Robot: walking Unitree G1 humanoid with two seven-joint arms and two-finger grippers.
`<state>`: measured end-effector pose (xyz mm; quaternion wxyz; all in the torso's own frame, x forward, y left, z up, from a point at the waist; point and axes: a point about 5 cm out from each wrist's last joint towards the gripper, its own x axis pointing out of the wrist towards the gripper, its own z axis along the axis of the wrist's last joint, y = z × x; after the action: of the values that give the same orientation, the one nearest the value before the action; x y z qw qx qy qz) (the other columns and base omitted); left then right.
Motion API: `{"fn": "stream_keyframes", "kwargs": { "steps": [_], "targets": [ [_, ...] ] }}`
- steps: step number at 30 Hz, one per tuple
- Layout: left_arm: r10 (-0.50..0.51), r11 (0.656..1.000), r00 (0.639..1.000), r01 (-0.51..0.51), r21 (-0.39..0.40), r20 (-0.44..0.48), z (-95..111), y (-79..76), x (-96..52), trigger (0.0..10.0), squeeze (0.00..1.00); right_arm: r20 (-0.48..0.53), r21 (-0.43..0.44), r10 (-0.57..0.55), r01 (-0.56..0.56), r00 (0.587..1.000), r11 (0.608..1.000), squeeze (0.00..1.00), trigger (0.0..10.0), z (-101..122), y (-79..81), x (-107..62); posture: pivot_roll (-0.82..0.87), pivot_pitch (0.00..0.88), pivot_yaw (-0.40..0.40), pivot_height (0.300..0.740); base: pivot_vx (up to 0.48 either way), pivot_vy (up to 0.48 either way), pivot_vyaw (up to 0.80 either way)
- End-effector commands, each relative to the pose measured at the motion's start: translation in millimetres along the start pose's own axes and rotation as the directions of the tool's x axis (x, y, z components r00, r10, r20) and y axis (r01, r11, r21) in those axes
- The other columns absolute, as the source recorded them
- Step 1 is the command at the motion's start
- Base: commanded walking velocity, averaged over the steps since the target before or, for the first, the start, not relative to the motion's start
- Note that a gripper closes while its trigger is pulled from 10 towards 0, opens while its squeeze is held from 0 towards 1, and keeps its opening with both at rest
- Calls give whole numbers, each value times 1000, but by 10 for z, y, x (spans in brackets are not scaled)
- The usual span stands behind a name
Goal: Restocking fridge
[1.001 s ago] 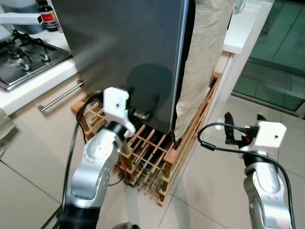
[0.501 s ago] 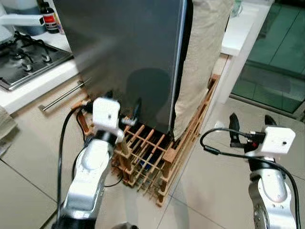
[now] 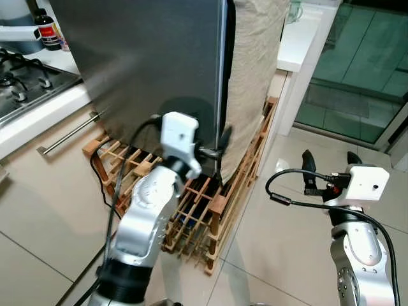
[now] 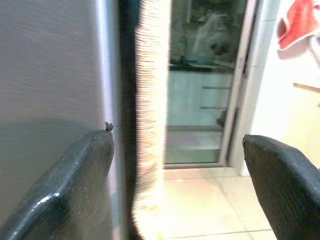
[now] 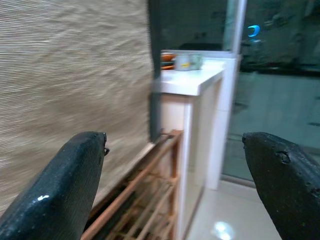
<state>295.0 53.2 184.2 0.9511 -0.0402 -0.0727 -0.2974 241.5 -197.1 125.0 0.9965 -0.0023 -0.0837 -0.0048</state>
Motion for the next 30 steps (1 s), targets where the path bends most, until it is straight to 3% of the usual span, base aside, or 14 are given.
{"fn": "stream_keyframes", "kwargs": {
  "steps": [1, 4, 9, 14, 24, 27, 30],
  "targets": [
    [-7, 1000, 1000, 7, -17, -6, 16, -4, 106, 10000, 0, -18, 34, 75, -74, 997, 997, 0, 10000, -12, 88, 32, -114, 0, 37, 727, 0, 0, 0],
    [-8, 1000, 1000, 8, -24, -7, 22, -6, 129, 10000, 0, -22, 39, 82, -82, 996, 996, 0, 10000, -16, 93, 31, -114, 0, 37, 727, 0, 0, 0],
    [-57, 998, 998, 57, -32, 20, 147, -93, 319, 10000, 0, -60, 36, 129, -127, 990, 991, 0, 10000, -64, 100, -81, -121, 0, 30, 727, 0, 0, 0],
    [-29, 997, 999, 31, -73, 39, 232, -91, 424, 10000, 0, -67, 47, 166, -163, 984, 986, 0, 10000, -62, 124, -73, -125, 0, 33, 727, 0, 0, 0],
    [56, 992, 998, -51, -116, 42, 247, -13, 390, 10000, 0, -78, 50, 193, -189, 978, 981, 0, 10000, -70, 154, -84, -125, 0, 36, 727, 0, 0, 0],
    [50, 993, 998, -46, -112, 34, 222, 45, 239, 10000, 0, -81, 46, 183, -180, 980, 983, 0, 10000, -76, 130, -90, -122, 0, 35, 727, 0, 0, 0],
    [45, 994, 999, -42, -106, 19, 185, 52, 179, 10000, 0, -83, 45, 179, -176, 980, 983, 0, 10000, -80, 121, -90, -120, 0, 35, 727, 0, 0, 0]
  ]
}}
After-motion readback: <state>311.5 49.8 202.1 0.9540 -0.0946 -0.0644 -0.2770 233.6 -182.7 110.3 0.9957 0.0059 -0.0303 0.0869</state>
